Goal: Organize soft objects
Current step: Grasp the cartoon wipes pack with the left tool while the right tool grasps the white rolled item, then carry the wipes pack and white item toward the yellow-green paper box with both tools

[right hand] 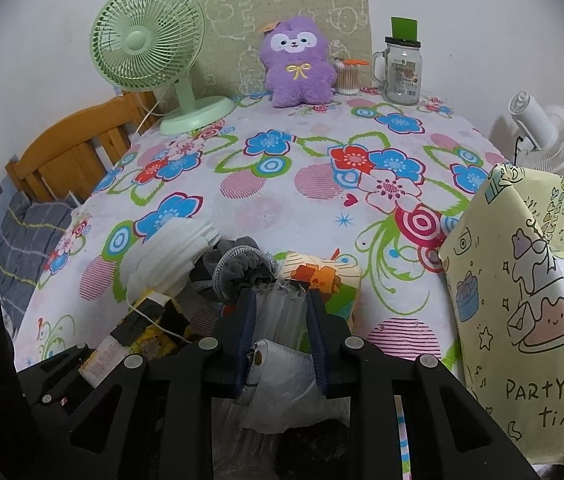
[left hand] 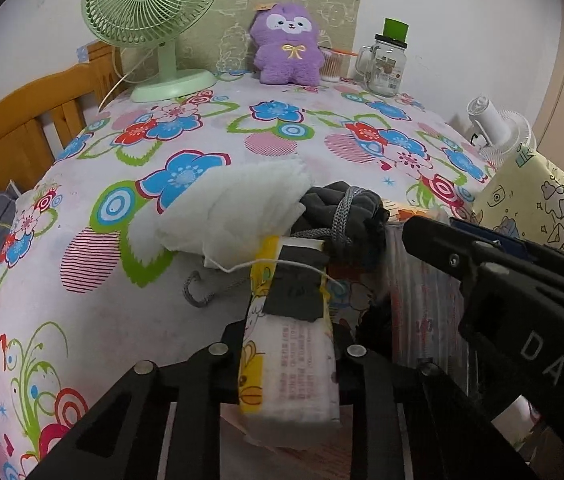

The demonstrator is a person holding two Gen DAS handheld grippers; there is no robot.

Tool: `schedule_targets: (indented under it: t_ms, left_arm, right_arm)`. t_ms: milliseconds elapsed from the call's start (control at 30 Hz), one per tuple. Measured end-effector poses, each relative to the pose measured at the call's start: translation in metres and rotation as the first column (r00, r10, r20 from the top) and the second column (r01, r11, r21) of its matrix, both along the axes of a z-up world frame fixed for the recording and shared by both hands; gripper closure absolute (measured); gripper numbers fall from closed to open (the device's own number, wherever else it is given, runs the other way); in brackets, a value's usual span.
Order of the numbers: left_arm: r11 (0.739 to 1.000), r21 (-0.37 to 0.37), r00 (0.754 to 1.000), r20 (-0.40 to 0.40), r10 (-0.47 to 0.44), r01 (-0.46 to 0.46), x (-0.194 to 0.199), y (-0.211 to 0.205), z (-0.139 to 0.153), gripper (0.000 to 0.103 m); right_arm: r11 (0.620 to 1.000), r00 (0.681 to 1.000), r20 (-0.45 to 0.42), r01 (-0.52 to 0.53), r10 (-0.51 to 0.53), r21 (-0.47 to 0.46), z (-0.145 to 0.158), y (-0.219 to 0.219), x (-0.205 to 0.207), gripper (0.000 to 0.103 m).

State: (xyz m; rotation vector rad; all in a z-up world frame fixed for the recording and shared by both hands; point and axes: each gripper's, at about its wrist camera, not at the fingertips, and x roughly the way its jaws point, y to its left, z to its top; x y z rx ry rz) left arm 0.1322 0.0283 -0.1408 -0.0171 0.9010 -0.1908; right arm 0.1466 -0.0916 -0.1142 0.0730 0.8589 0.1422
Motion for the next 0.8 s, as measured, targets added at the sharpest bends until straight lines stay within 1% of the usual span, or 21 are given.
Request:
schedule_targets:
  t_ms: [200,433,633,800]
  left_arm:
    - [1.0,0.009,0.999,0.041,-0.001,0.001,-0.006,-0.001,0.008,0.084]
    - [1.0,0.019,0.995,0.103,0.009,-0.011,-0.012,-0.001,0.031,0.085]
    - [1.0,0.014,0.991,0.133,0.019,-0.022,-0.015,-0.001,0.045,0.085]
    - [1.0,0.01,0.99,0.142,0.022,-0.024,-0.017,-0.002,0.05,0.085]
  right_arm:
    - [1.0,1.0,0.017,-0.005,0.005,0.001,0.006,-0.001,-0.002,0.075]
    - [1.0,0.999,0.053,-0.014,0.013,0.011,0.019,-0.001,-0.007,0.075]
    - [0.999,0.995,0.094,-0.03,0.029,0.012,0.033,0.001,-0.012,0.075]
    - [0.999,0.993,0.11,-0.039,0.037,0.014,0.039,-0.001,-0.014,0.075]
